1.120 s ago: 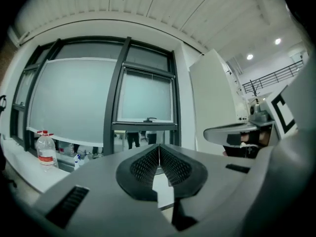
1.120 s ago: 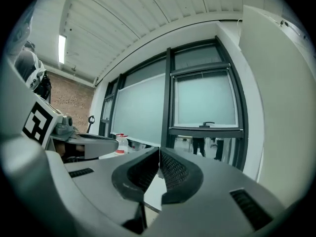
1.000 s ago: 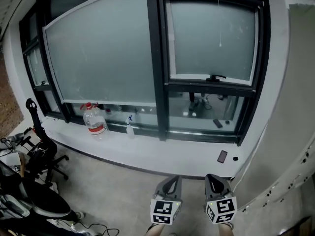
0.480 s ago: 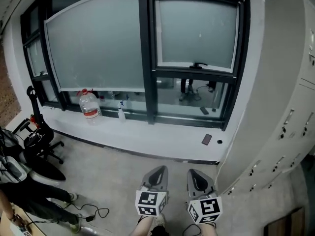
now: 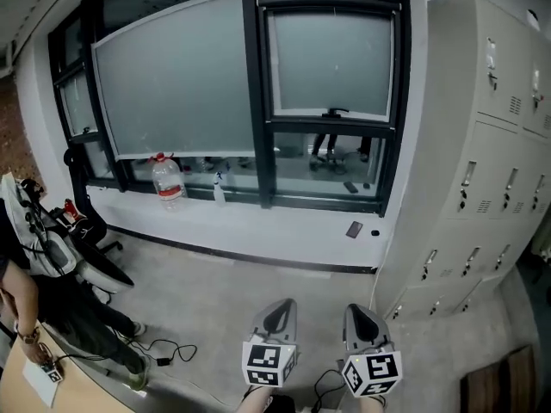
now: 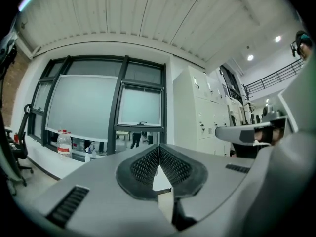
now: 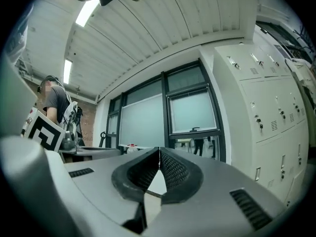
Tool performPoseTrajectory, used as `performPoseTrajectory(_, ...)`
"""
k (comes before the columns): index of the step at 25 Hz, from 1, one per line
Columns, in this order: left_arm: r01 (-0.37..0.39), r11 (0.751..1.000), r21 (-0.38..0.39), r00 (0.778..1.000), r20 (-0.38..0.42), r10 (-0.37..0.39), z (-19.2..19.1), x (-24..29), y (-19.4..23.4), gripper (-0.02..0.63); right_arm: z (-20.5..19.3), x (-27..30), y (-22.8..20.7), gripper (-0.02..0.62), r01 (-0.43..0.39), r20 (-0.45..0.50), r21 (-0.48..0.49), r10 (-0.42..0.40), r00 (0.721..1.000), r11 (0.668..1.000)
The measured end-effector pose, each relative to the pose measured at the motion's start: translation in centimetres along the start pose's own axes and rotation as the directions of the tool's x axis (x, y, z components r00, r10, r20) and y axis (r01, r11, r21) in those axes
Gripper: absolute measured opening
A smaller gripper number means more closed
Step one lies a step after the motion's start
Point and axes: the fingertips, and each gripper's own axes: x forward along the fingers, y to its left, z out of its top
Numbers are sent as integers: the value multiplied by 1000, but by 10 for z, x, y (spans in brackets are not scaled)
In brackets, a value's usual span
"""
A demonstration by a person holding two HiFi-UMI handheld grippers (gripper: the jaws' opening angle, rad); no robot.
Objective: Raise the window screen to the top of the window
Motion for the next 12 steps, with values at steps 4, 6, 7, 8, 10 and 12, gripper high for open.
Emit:
performPoseTrajectory(4, 23, 1000, -5, 999, 27, -23, 12, -22, -20, 8, 11, -30, 1, 11, 39, 23, 25, -40, 999, 999)
performPoseTrajectory(6, 39, 999, -6, 999, 37, -39, 14, -25, -27, 8, 15, -38, 0, 8, 44, 33, 8, -45, 998, 999)
performPoseTrajectory(7, 47, 999, -7, 998, 42, -47, 15, -26, -30, 8, 16, -42, 1, 8, 49, 37, -9, -49, 998, 999)
performPoseTrajectory(8, 55, 998, -9, 997, 49, -55, 17, -28, -32, 8, 18, -45, 2, 6, 57, 38, -26, -56, 998, 998)
performPoseTrajectory(10, 71, 997, -13, 996, 58, -70, 22, -32, -37, 8, 22, -50, 3, 6, 77, 38, -52, -75, 996, 996)
performPoseTrajectory(12, 85, 996, -15, 995, 61, -84, 23, -35, -41, 8, 21, -54, 4, 6, 93, 34, -51, -92, 995, 994)
